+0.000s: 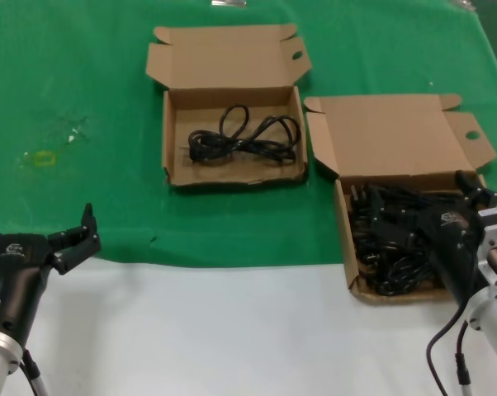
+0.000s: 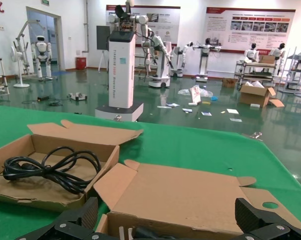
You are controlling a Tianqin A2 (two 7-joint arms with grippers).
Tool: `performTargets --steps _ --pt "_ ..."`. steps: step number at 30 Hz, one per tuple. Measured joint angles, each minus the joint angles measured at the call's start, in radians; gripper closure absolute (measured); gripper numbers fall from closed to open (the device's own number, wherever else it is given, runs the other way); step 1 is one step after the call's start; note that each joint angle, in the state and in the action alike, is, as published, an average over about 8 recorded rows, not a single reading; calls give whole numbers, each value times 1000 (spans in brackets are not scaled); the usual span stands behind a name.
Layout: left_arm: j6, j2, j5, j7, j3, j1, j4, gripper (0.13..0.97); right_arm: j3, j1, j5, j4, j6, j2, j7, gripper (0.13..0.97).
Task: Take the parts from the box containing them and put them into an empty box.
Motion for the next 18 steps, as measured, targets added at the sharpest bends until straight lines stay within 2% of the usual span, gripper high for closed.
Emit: performTargets --steps 18 --pt "0 0 0 0 0 0 0 132 0 0 0 0 0 0 0 129"
